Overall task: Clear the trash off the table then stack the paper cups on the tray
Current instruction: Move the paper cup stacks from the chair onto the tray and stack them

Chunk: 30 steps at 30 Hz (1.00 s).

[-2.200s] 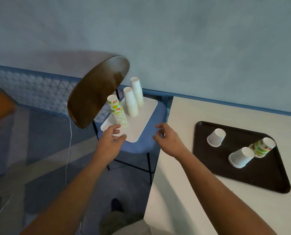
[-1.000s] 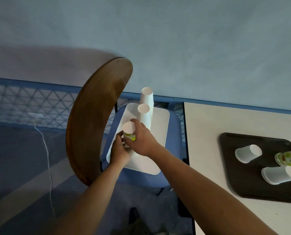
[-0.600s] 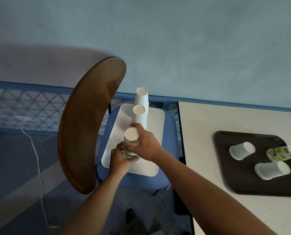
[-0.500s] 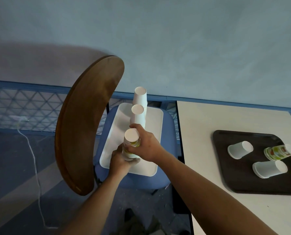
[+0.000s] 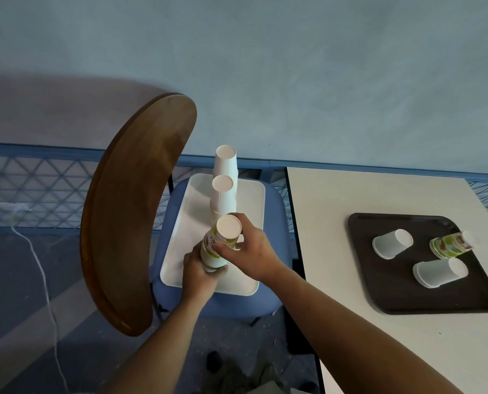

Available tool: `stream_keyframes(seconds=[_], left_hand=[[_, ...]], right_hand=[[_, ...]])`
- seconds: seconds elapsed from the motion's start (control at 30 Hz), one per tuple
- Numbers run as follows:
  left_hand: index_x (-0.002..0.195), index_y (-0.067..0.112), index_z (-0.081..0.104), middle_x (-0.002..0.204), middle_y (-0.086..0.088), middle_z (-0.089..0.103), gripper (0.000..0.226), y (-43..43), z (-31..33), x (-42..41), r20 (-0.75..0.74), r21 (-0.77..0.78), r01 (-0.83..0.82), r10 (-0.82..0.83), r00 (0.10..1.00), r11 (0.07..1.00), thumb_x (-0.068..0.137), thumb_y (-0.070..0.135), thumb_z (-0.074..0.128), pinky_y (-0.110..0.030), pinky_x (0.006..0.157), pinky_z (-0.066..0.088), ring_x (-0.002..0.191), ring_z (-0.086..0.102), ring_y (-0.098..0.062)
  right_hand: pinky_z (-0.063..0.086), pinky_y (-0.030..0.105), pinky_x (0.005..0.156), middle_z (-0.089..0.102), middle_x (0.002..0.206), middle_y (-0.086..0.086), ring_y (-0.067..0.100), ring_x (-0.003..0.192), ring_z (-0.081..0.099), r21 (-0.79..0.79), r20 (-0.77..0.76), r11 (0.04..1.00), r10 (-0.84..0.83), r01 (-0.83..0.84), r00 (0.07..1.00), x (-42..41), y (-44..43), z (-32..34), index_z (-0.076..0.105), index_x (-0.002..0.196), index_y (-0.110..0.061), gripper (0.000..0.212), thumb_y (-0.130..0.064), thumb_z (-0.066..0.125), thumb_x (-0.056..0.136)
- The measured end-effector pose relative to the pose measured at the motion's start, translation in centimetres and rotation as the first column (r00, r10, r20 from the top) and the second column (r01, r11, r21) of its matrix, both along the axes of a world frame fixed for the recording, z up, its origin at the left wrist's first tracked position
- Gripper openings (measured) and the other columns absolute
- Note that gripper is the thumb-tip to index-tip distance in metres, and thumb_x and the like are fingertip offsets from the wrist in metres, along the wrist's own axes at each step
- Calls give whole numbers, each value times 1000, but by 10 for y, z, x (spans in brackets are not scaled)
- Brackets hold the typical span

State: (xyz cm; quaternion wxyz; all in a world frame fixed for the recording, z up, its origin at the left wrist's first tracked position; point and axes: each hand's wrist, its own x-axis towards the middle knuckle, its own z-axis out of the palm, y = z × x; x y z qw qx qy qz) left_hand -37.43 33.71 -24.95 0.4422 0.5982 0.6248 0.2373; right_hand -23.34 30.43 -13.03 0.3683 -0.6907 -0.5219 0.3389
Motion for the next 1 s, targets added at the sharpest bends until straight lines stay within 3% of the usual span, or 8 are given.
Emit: stream_keyframes(seconds=[0.17, 0.3, 0.5, 0.67, 0.8, 1.0], left_hand=[[133, 9, 56, 118, -2, 55, 85, -3, 12, 9, 76, 13, 15, -16, 997, 1000, 60, 9, 98, -32, 97, 44, 118, 58, -32], [138, 26, 54, 133, 7, 61, 95, -5, 23, 20, 175, 45, -34, 26, 984, 998, 55, 34, 100, -31, 103, 43, 122, 54, -12], [129, 31, 57, 114, 18, 61, 79, -20, 53, 38, 167, 77, 39, -51, 985, 996, 62, 29, 99, -25, 90, 42, 107, 55, -7], [108, 57, 52, 101, 30, 65, 70, -50, 81, 56, 150, 88, 90, -103, 983, 992, 59, 39, 99, -29, 87, 49, 104, 63, -9], [115, 46, 51, 105, 21, 67, 68, -92, 104, 68, 91, 132, 180, -192, 977, 975, 63, 46, 95, -35, 86, 55, 103, 67, -15], [116, 41, 54, 103, 25, 66, 69, -181, 124, 104, 69, 133, 243, -254, 965, 961, 62, 50, 95, -26, 80, 52, 100, 65, -9]], right_hand=[[55, 33, 91, 64, 120, -16, 5, 111, 60, 59, -4, 998, -31, 31, 1000, 0, -3, 15, 51, 132, -29, 54, -34, 79, 86], [55, 34, 93, 64, 121, -16, 6, 113, 60, 92, 0, 994, -55, 54, 999, 5, -11, 28, 52, 131, -29, 54, -36, 79, 85], [55, 35, 93, 64, 121, -14, 7, 112, 61, 164, -10, 981, -108, 108, 994, 23, -33, 53, 54, 130, -27, 57, -37, 81, 81], [53, 36, 96, 61, 121, -9, 8, 114, 59, 228, 21, 964, -147, 138, 989, 44, -69, 71, 52, 129, -30, 62, -45, 79, 76], [53, 37, 97, 63, 122, -9, 7, 114, 60, 242, 25, 959, -157, 147, 987, 65, -107, 85, 51, 133, -26, 64, -41, 82, 78], [56, 34, 94, 66, 119, -10, 6, 108, 62, 208, 10, 968, -147, 142, 989, 108, -194, 102, 53, 128, -24, 56, -38, 81, 81]])
